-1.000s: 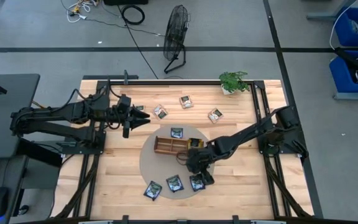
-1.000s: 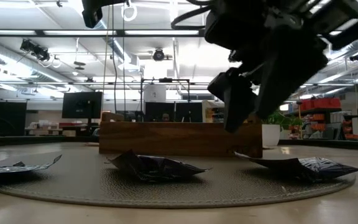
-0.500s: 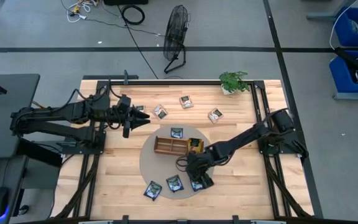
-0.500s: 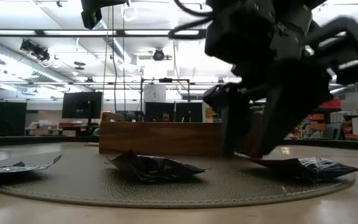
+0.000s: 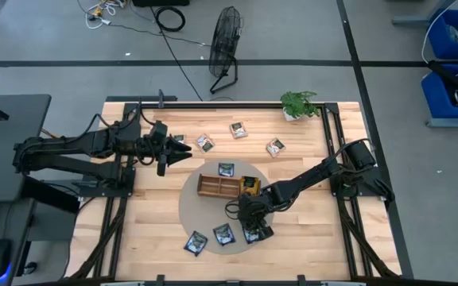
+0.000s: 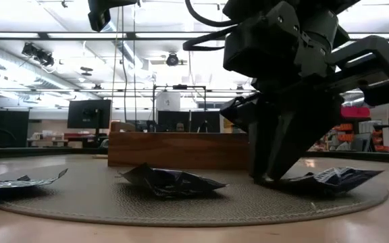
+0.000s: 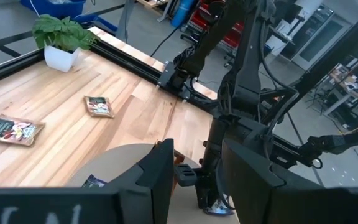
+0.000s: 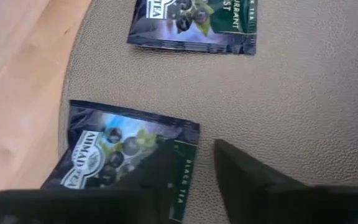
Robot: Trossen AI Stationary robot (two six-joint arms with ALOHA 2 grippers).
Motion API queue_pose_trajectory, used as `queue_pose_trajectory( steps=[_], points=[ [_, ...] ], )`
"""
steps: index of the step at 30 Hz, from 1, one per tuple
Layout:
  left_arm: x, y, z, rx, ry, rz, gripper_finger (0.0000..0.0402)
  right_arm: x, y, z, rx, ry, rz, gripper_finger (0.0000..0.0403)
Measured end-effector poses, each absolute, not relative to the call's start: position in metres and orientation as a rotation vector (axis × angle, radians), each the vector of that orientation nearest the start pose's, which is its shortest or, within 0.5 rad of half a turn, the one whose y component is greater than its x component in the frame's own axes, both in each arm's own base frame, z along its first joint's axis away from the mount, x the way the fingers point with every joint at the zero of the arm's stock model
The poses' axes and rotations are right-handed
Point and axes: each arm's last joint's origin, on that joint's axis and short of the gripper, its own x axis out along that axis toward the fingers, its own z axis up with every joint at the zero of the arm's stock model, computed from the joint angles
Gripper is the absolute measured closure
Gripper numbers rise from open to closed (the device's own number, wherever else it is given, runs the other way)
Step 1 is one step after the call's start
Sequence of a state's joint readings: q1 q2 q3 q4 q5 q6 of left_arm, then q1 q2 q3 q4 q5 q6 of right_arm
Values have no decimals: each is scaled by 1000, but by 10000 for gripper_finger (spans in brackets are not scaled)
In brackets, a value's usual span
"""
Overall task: Pick & Place Tea
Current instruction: Put the purple tea bag into the middle section of the wooden organizer
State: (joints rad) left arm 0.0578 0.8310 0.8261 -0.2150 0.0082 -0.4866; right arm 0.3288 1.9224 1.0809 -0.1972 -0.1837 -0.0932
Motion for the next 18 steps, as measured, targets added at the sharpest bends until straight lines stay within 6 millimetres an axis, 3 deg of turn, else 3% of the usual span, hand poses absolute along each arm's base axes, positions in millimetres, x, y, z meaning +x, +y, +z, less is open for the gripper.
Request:
queue_pose_trajectory(
  steps=[6,14,18],
  points=[
    [181,10,336,-492,204,102,262,347,124,138,-129,1020,505,395],
    [181,10,336,-492,205,102,262,367,129,182,-141,995,468,399],
    [181,10,336,-491,209,103,262,367,132,187,-40,1015,538,397]
  ],
)
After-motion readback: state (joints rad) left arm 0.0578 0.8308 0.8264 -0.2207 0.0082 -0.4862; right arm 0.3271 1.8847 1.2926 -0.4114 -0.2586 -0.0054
